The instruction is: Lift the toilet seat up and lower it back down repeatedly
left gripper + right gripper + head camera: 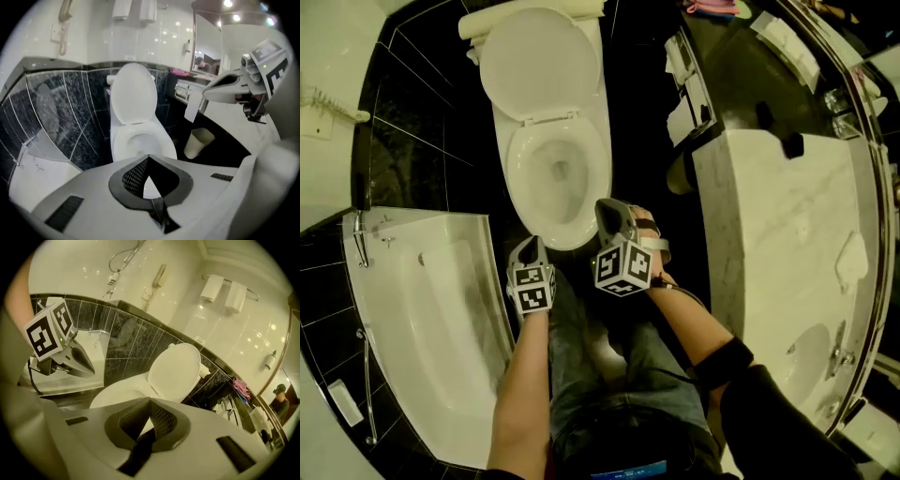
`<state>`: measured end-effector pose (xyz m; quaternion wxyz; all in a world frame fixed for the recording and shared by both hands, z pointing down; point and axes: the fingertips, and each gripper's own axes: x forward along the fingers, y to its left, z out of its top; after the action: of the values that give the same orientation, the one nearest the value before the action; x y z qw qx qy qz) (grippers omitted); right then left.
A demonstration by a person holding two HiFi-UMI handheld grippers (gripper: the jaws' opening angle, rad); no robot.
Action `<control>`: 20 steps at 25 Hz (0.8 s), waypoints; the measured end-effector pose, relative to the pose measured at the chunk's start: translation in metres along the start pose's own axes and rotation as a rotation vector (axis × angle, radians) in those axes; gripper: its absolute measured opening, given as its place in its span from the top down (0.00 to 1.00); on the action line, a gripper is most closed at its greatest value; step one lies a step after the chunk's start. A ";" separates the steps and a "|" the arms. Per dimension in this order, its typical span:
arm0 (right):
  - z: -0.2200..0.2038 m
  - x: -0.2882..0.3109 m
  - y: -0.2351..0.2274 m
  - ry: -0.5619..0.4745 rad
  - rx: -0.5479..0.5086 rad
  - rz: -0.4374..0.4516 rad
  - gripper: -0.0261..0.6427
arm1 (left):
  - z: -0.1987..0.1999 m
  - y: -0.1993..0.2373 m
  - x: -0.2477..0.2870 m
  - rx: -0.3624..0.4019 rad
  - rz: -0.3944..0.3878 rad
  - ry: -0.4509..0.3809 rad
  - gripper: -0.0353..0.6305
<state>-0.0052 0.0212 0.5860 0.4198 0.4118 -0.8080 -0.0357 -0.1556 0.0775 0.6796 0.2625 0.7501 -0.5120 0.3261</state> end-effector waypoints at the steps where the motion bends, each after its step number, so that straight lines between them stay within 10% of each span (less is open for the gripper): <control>1: 0.011 -0.012 -0.006 -0.009 0.033 0.003 0.93 | 0.020 0.000 -0.017 -0.003 0.004 -0.026 0.97; 11: 0.101 -0.114 -0.071 -0.119 0.401 0.048 0.93 | 0.185 0.002 -0.165 0.042 0.021 -0.243 0.96; 20: 0.142 -0.164 -0.121 -0.162 0.514 0.029 0.93 | 0.266 0.003 -0.242 0.057 0.024 -0.380 0.96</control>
<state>0.0219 0.0147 0.3388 0.2357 0.4892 -0.8273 0.1438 -0.1638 0.0273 0.3234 0.1356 0.7991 -0.5519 0.1959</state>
